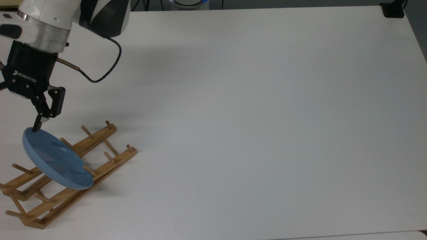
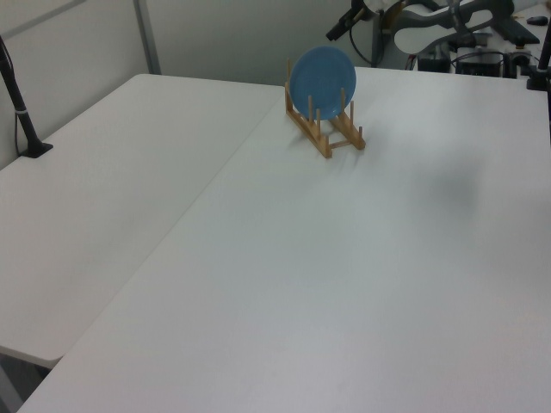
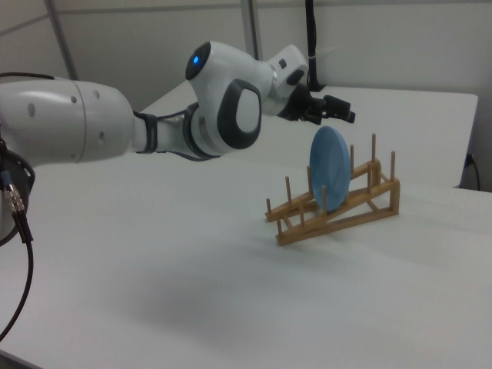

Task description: Place plate in plate rack

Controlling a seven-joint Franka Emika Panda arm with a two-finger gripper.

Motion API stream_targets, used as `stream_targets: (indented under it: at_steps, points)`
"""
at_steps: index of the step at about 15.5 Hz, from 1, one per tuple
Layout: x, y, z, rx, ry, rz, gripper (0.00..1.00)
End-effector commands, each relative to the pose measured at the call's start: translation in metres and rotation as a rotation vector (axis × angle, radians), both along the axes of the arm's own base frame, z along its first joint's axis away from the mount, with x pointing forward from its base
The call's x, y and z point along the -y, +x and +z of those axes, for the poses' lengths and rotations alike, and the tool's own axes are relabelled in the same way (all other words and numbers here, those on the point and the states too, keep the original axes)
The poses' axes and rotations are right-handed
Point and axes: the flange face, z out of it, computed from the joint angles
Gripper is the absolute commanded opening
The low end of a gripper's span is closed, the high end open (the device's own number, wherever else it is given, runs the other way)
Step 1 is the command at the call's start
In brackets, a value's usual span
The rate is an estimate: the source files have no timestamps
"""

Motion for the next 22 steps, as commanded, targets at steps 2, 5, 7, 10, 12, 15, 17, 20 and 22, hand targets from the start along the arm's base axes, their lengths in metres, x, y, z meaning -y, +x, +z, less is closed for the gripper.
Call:
stream_targets:
  at_steps: [2, 5, 7, 10, 12, 15, 17, 20, 22]
  points:
    - [-0.039, -0.01, 0.034, -0.045, 0.106, -0.087, 1.0]
    - [-0.076, -0.017, 0.049, -0.142, 0.208, -0.119, 1.0]
    - [-0.105, -0.028, 0.06, -0.229, 0.268, -0.127, 1.0]
    - [-0.157, -0.05, 0.062, -0.424, 0.338, -0.119, 1.0]
    - [-0.194, -0.066, 0.05, -0.574, 0.333, -0.098, 1.0]
    - [-0.211, -0.087, 0.058, -0.682, 0.399, -0.088, 1.0]
    - [-0.207, -0.105, 0.078, -0.712, 0.49, -0.06, 1.0]
    - [-0.203, -0.131, 0.089, -0.806, 0.475, 0.002, 1.0]
    - [-0.193, -0.138, 0.091, -0.827, 0.481, -0.015, 1.0]
